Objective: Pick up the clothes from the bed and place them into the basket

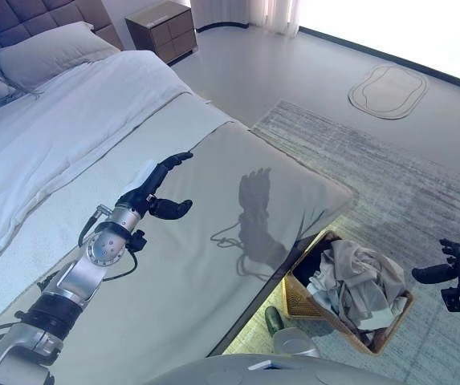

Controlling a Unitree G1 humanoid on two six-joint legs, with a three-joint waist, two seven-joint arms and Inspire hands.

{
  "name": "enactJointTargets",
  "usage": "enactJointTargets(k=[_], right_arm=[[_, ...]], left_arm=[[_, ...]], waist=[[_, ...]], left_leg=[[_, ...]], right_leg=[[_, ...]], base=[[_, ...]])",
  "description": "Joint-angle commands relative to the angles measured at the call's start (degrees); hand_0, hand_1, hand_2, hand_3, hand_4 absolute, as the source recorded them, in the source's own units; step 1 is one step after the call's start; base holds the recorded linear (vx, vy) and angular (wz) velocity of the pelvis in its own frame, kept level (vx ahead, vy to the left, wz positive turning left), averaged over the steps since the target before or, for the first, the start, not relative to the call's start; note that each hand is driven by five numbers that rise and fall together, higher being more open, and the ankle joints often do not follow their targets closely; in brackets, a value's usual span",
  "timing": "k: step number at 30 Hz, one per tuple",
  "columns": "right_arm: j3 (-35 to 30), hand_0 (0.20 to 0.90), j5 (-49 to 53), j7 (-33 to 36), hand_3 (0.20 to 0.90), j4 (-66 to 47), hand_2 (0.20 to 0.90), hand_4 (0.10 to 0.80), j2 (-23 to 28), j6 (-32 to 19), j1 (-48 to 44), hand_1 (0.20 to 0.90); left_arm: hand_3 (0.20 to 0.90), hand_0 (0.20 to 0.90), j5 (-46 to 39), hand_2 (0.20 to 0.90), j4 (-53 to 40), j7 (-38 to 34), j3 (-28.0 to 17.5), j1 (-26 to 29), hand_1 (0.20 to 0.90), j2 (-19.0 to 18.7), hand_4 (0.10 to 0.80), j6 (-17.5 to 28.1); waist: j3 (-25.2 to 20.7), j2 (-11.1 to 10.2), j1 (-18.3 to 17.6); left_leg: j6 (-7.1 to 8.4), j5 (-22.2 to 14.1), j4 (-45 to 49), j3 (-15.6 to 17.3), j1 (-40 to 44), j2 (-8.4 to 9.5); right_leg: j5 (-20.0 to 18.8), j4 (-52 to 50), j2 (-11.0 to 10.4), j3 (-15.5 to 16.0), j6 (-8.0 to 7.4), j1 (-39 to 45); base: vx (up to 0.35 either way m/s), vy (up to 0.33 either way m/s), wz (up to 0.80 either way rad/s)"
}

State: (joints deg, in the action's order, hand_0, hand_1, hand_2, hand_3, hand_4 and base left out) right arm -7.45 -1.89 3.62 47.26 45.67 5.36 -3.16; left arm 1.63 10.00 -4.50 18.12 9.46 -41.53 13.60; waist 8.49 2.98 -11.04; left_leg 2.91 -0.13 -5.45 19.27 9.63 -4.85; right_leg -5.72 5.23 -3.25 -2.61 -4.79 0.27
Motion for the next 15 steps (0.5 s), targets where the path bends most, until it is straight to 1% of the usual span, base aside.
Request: enactJointTargets(k=[1,5,6,8,11,12,15], right_arm=[[0.56,0.9,-0.53,3.71,0.9,-4.69,0.9,0.8,4.66,-3.95,-6.4,0.9],[0.0,0.9,0.8,3.93,0.9,-9.63,0.9,0.8,2.93,-6.25,-5.75,0.9],[-0.08,0.9,2.2,3.39,0.9,-11.53,0.9,0.8,1.6,-7.88,-5.56,0.9],[0.29,0.9,3.06,2.93,0.9,-14.25,0.9,0.8,-0.54,-8.92,-5.03,0.9],[1.46,0.9,3.59,3.18,0.9,-18.88,0.9,0.8,-4.33,-9.92,-3.92,0.9],[2.42,0.9,3.86,4.02,0.9,-20.76,0.9,0.8,-6.39,-10.34,-3.62,0.9],[4.34,0.9,1.86,4.68,0.9,-24.61,0.9,0.8,-9.43,-11.29,-2.87,0.9]], left_arm=[[0.9,0.9,-0.72,0.9,-4.2,-3.37,-3.73,5.85,0.9,-1.98,0.8,3.27],[0.9,0.9,-0.3,0.9,-3.44,-3.46,-4.83,4.73,0.9,-1.03,0.8,3.62],[0.9,0.9,-0.1,0.9,-2.92,-3.83,-5.3,4.16,0.9,-0.22,0.8,3.42],[0.9,0.9,0.63,0.9,-1.9,-4.3,-5.76,3.2,0.9,1.0,0.8,3.4],[0.9,0.9,2.53,0.9,-0.33,-3.92,-6.55,0.99,0.9,2.78,0.8,3.64],[0.9,0.9,3.82,0.9,0.46,-3.49,-6.7,-0.23,0.9,3.76,0.8,3.99],[0.9,0.9,4.43,0.9,1.99,-3.96,-6.91,-2.44,0.9,5.21,0.8,4.52]], waist=[[-2.87,-1.71,0.89],[-3.13,-1.65,1.01],[-3.27,-1.6,1.16],[-3.41,-1.57,1.48],[-3.7,-1.71,2.14],[-3.78,-1.79,2.65],[-3.65,-1.74,3.5]], left_leg=[[-0.89,-4.07,3.86,-1.74,-0.55,-0.01],[-0.81,-3.84,3.43,-2.23,-0.28,0.02],[-0.75,-3.69,3.28,-2.43,-0.22,0.02],[-0.8,-3.55,3.01,-2.99,-0.08,0.11],[-0.86,-3.24,2.85,-3.89,-0.06,0.2],[-0.88,-3.11,2.89,-4.42,-0.15,0.21],[-0.91,-2.77,2.78,-5.53,-0.2,0.24]], right_leg=[[3.38,-4.88,-0.17,2.57,-1.93,-0.34],[3.65,-4.94,-0.11,2.69,-1.89,0.03],[3.71,-4.95,-0.15,2.88,-1.92,0.19],[3.79,-4.85,-0.2,3.25,-1.84,0.53],[4.01,-4.96,-0.24,3.83,-1.63,0.95],[4.18,-5.0,-0.3,4.3,-1.49,1.19],[4.49,-5.03,-0.37,5.14,-1.25,1.76]], base=[[0.014,0.035,0.02],[0.018,0.045,0.03],[0.027,0.066,0.04],[0.031,0.058,0.06],[0.023,0.042,0.09],[0.018,0.041,0.1],[0.019,0.049,0.09]])
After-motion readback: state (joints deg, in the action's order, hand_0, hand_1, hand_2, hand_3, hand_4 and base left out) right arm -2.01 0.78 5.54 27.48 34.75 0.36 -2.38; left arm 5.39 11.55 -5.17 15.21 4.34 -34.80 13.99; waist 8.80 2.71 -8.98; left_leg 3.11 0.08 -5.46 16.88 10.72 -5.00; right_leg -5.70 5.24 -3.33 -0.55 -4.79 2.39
